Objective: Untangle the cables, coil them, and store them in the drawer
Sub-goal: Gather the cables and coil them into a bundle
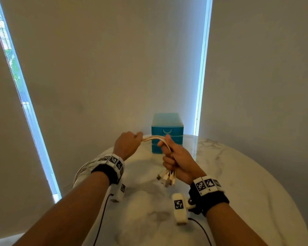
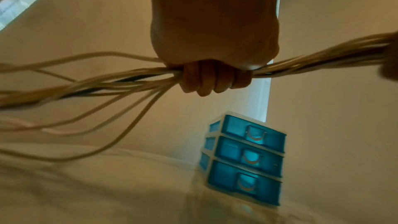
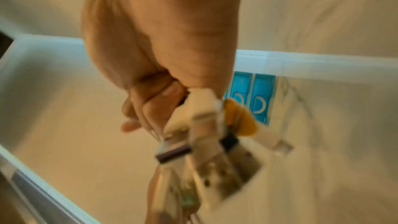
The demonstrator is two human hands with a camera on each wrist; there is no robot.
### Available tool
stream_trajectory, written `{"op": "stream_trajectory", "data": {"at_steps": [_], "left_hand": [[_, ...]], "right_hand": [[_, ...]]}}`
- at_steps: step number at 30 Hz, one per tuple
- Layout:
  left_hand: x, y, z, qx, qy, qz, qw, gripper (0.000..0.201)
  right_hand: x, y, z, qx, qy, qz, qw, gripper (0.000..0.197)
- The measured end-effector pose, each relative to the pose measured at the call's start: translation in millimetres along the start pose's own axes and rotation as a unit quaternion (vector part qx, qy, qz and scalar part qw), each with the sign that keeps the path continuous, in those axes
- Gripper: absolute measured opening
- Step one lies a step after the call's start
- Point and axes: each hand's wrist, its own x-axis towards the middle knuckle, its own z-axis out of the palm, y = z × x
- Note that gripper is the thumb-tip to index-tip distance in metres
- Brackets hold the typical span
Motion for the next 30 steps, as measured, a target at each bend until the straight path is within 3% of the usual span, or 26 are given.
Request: {"op": "stream_trajectory", "data": {"at_steps": [3, 6, 8, 12, 16, 19, 24, 26, 27, 30], "left_hand": [[-18, 23, 27, -0.069, -0.063, -0.005, 0.996, 0.066], [-42, 40, 53, -0.142, -0.126, -0.007, 0.982, 0.072], [-50, 46, 63, -0.164, -0.152, -0.002, 0.975, 0.07], [-46, 57, 64, -0.103, -0.16, 0.037, 0.981, 0.071], [-47, 78, 62, -0.083, -0.158, 0.096, 0.979, 0.062], [-54, 87, 65, -0.085, -0.216, 0.1, 0.967, 0.063], [-55, 94, 50, -0.032, -0.35, 0.08, 0.933, 0.06], [-44, 102, 31, -0.004, -0.331, 0.097, 0.938, 0.034], [-38, 106, 22, 0.01, -0.295, 0.099, 0.95, 0.032], [-30, 127, 8, 0.074, -0.217, 0.146, 0.962, 0.064]], "right_hand": [[7, 9, -10, 0.157, 0.061, -0.079, 0.983, 0.047], [6, 24, -25, 0.239, 0.104, -0.099, 0.96, 0.055], [2, 27, -32, 0.221, 0.133, -0.102, 0.961, 0.061], [-1, 22, -43, 0.151, 0.174, -0.099, 0.968, 0.064], [-1, 36, -45, 0.049, 0.214, -0.032, 0.975, 0.062], [-4, 39, -45, 0.053, 0.207, 0.0, 0.977, 0.067], [-11, 31, -45, 0.004, 0.255, 0.01, 0.967, 0.048], [-8, 33, -44, -0.013, 0.279, 0.01, 0.96, 0.048], [-7, 34, -44, -0.015, 0.279, 0.012, 0.96, 0.048], [-4, 38, -43, -0.039, 0.273, 0.006, 0.961, 0.037]]}}
